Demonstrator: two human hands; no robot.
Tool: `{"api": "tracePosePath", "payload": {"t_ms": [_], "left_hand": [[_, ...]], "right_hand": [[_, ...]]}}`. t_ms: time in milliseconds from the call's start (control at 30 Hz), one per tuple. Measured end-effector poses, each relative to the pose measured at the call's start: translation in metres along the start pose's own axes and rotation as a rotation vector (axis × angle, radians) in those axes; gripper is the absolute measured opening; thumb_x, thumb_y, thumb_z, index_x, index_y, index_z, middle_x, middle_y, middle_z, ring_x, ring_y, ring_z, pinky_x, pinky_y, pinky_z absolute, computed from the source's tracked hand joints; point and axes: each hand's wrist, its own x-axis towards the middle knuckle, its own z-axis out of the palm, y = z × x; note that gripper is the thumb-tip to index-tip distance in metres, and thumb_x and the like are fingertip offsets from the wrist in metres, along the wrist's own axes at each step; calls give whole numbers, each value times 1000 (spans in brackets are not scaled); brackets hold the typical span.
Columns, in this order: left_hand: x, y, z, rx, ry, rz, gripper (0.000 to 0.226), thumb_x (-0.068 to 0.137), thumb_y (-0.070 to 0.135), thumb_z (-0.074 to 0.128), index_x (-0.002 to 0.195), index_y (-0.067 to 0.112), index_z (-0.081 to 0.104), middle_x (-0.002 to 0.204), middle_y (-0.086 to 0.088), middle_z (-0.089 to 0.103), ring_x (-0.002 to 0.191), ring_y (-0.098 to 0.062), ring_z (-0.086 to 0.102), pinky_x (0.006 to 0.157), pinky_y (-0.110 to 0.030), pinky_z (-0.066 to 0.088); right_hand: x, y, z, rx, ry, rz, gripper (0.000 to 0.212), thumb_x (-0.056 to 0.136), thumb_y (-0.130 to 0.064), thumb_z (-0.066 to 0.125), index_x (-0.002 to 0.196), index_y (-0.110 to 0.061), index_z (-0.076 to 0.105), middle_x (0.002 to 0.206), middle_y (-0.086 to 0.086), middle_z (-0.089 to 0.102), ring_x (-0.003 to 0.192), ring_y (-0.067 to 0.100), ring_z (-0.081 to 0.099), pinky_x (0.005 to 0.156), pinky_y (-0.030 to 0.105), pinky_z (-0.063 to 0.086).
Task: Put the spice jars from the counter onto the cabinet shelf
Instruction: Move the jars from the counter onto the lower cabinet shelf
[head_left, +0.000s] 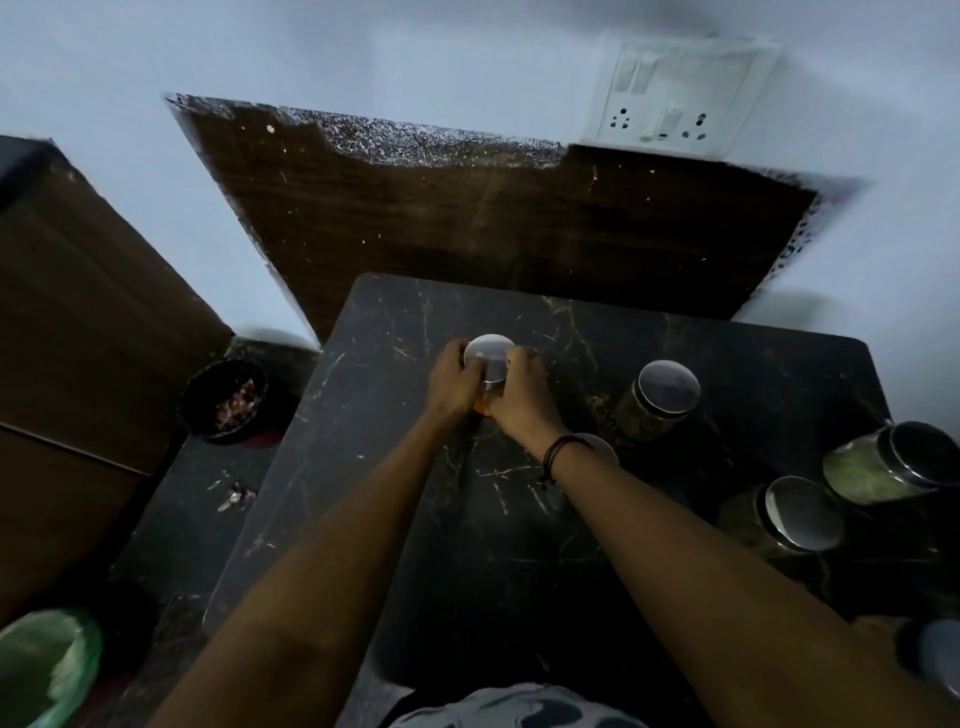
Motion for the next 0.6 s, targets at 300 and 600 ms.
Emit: {"api": "tracePosePath", "payload": {"t_ms": [300,600], "left_hand": [[2,-3,-1,-139,-53,8,32,106,17,36,117,2,63,104,-11,68,89,-17,67,75,-28,54],[-1,0,-10,-156,117,-7,33,106,22,40,97,0,63,104,-26,61,90,-27,57,85,-50,51]], "right_hand": [[1,6,8,20,80,-19,90,78,-30,80,146,-22,20,144,11,41,128,26,49,97,38,49],[8,9,-22,273,84,-123,73,80,-29,76,140,-23,37,140,2,50,126,17,49,98,30,46]]}}
